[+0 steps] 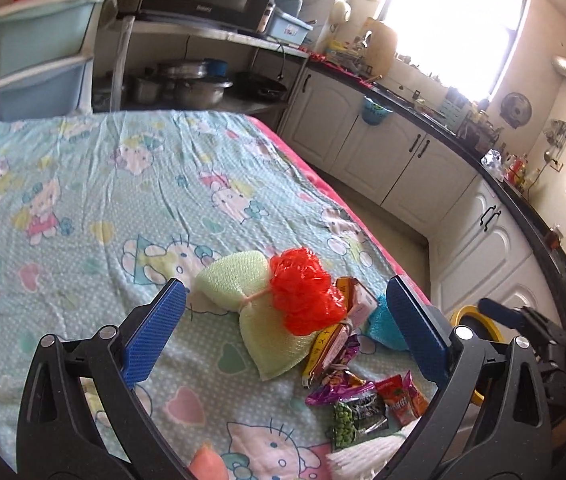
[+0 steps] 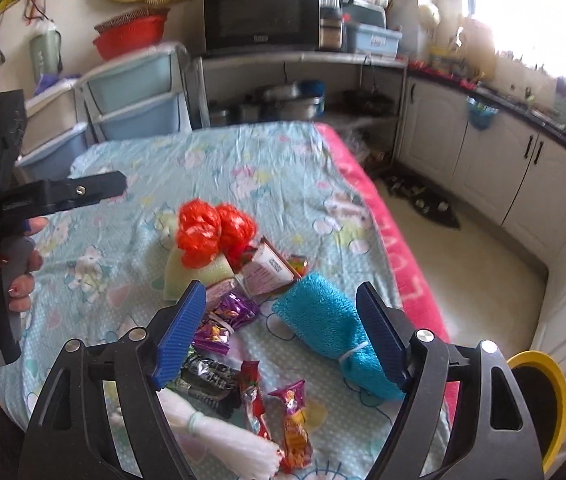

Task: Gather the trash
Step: 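Grasp the red mesh bag with the left tool while the right tool grasps the teal scrubber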

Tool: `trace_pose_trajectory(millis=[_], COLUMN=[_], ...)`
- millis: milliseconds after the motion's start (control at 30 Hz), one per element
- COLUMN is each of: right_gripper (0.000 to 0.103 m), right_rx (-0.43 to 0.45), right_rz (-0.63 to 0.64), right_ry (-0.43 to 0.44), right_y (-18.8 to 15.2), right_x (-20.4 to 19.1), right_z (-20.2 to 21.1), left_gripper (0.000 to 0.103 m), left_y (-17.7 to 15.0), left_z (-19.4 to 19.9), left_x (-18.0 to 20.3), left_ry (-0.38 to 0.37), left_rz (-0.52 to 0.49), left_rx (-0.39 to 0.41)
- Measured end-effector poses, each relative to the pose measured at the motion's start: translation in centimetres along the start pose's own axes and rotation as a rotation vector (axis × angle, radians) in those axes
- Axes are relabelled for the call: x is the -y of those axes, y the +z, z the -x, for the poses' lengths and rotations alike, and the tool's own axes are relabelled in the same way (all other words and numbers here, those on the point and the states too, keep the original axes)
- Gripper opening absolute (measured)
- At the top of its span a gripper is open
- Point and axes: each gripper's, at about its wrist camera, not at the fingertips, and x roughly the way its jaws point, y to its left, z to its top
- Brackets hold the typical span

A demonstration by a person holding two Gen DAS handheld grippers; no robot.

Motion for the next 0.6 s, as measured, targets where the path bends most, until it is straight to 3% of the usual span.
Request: trace_pose_trajectory(millis=[300, 600], right_gripper=[0.075, 0.075], right_rx=[-0.175, -0.257], right_rz=[0.041, 0.07], right_ry=[-0.04, -0.027], right_y=[-0.7, -1.6], right_x=[2.5, 3.9], right_z=[-6.4, -9.7], left_gripper=[0.092, 0.092], left_y=[-0.3, -1.0], left_z=[-3.0, -6.0], left_x=[0.3, 1.4], left_ry=[-0.066, -0.076], left_rz=[0.011, -0.022], left_rx=[-0.05, -0.098])
